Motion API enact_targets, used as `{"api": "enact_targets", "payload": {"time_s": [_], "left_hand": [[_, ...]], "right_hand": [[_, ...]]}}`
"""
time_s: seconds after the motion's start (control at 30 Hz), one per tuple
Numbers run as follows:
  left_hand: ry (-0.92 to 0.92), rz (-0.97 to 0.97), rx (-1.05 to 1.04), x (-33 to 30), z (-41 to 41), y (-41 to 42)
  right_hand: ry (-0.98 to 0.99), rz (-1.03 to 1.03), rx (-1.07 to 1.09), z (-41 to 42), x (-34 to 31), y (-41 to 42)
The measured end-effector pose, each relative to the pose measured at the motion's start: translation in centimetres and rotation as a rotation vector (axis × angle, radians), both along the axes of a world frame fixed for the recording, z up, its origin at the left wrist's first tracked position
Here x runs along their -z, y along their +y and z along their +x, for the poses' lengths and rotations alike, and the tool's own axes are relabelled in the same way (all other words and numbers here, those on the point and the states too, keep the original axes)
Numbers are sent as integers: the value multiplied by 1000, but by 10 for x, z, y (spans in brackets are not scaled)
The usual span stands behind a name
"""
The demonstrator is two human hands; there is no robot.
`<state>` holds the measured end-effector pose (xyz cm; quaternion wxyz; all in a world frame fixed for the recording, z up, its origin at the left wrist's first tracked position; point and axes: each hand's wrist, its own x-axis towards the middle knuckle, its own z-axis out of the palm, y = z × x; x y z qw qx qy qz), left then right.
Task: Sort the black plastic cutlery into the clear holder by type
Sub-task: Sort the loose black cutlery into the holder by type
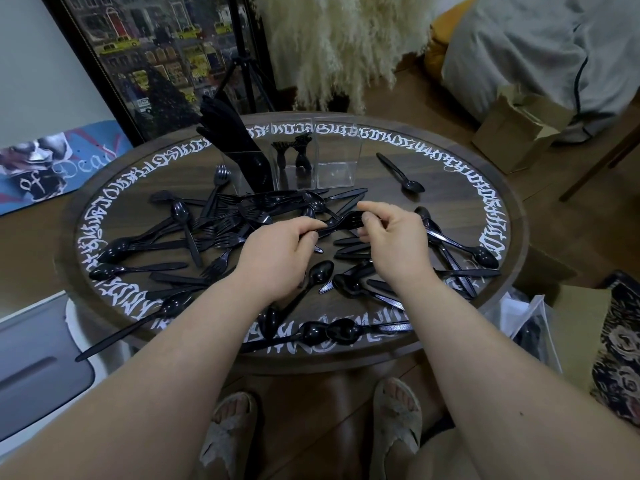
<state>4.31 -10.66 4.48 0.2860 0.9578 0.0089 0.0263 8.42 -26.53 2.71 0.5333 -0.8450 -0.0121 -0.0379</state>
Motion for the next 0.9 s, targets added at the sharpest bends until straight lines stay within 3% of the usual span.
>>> {"api": "enact_targets", "payload": {"time_s": [0.2,0.33,0.5,0.6,0.77,0.9], "left_hand": [[-113,-64,1,-4,-5,-1],[-171,0,-18,-2,-3,11],[-280,61,-128,-25,22,41],[-263,123,-105,-38,45,52],[-211,210,-13,-35,76,52],[-144,263,25,-25,93,53]], "right_hand": [[215,641,44,-2,-13,2],[178,683,42,-6,-24,9],[-183,541,216,20,-66,15],[-426,306,239,51,-87,23],[-745,-145,94,100,-87,47],[-765,-472,-129,122,-63,59]]}}
